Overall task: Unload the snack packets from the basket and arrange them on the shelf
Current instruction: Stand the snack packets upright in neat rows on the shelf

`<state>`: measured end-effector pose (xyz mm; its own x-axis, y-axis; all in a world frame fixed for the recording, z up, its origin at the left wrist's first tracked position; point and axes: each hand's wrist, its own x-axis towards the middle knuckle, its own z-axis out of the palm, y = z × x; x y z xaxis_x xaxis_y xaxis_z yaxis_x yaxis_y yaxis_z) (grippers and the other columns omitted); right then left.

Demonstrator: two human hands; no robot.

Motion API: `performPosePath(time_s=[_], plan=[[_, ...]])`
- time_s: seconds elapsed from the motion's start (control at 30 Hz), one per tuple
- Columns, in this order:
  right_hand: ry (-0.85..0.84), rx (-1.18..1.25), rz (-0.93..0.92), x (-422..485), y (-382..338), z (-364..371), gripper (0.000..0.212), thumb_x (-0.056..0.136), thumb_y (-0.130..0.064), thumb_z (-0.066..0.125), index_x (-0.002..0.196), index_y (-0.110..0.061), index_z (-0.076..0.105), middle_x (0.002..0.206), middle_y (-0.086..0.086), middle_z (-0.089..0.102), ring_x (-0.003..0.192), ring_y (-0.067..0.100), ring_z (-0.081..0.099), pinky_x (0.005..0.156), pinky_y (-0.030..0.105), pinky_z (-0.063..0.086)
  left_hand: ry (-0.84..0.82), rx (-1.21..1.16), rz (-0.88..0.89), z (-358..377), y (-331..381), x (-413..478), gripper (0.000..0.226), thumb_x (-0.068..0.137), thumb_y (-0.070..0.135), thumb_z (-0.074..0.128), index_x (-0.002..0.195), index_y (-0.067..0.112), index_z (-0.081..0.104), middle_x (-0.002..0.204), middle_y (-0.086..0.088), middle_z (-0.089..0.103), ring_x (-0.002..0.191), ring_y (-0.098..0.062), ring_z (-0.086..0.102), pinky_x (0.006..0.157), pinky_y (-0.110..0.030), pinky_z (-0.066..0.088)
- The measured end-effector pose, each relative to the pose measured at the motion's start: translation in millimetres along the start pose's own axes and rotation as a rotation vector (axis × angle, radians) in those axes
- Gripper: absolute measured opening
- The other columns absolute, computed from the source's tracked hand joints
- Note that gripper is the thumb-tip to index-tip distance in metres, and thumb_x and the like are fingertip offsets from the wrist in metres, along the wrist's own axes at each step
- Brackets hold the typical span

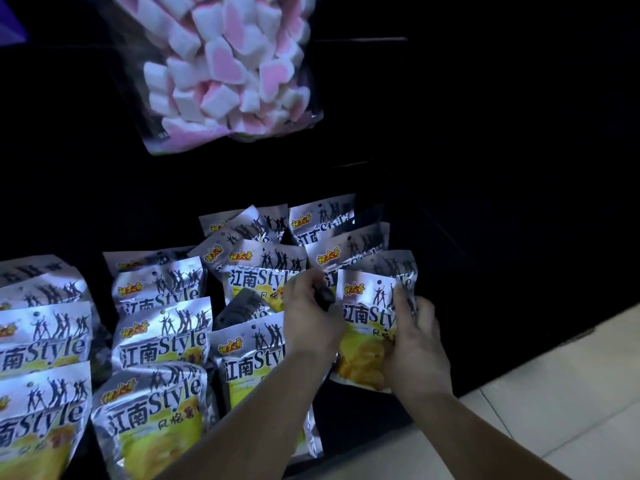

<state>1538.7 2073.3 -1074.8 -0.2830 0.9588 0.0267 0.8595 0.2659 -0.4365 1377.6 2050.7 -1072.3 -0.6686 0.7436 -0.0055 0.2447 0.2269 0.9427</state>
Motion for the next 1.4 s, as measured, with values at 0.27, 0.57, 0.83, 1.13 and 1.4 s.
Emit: performPosePath(time_s=[0.27, 0.57, 0.83, 1.13, 1.4], plan=[[0.014, 0.162, -0.042, 6, 15, -16, 0.092, 0.082, 0.004, 0.061, 0.158, -0.032, 0.023, 0.15, -0.005, 0.021, 0.113, 0.025, 0.057, 0.08, 0.037, 0.056, -0.458, 0.126, -0.137, -3, -25, -39, 0.042, 0.081, 0.001, 0.066, 0.095, 0.041, 0.066, 0.116, 0.003, 0.068, 0.098, -0.018, 0.069, 0.068, -0.02, 0.056], [0.14, -0.157, -0.338, -25, 12, -36, 0.085, 0.075, -0.009, 0.073, 0.151, -0.029, 0.043, 0.164, 0.009, 0.017, 0.15, 0.038, 0.024, 0.103, 0.05, 0.048, -0.539, 0.158, -0.101, 8, -17, -82, 0.045, 0.078, 0.008, 0.057, 0.117, 0.027, 0.068, 0.114, 0.001, 0.07, 0.095, -0.017, 0.07, 0.079, -0.029, 0.061], [-0.276, -0.18, -0.124, -63, 30, -11, 0.085, 0.083, -0.035, 0.07, 0.15, -0.056, 0.021, 0.159, -0.008, -0.005, 0.142, 0.022, 0.016, 0.098, 0.036, 0.052, -0.438, 0.115, -0.126, 5, -23, -74, 0.034, 0.081, -0.002, 0.061, 0.102, 0.024, 0.069, 0.104, -0.007, 0.072, 0.09, -0.021, 0.071, 0.069, -0.023, 0.058], [-0.277, -0.091, -0.13, -20, 22, -11, 0.073, 0.088, -0.048, 0.065, 0.151, -0.053, 0.027, 0.153, -0.01, 0.027, 0.139, 0.017, 0.031, 0.093, 0.039, 0.053, -0.364, 0.093, -0.196, 2, -10, -32, 0.04, 0.086, -0.002, 0.061, 0.101, 0.035, 0.066, 0.091, -0.007, 0.074, 0.057, -0.015, 0.063, 0.051, -0.027, 0.049], [-0.233, 0.101, -0.009, -9, 0, -34, 0.056, 0.088, -0.069, 0.056, 0.141, -0.049, 0.051, 0.139, -0.016, 0.055, 0.125, 0.01, 0.056, 0.095, 0.034, 0.052, -0.274, 0.063, -0.212, -29, -2, -40, 0.035, 0.086, 0.007, 0.069, 0.114, 0.028, 0.069, 0.096, 0.006, 0.073, 0.074, -0.007, 0.068, 0.072, -0.025, 0.057]])
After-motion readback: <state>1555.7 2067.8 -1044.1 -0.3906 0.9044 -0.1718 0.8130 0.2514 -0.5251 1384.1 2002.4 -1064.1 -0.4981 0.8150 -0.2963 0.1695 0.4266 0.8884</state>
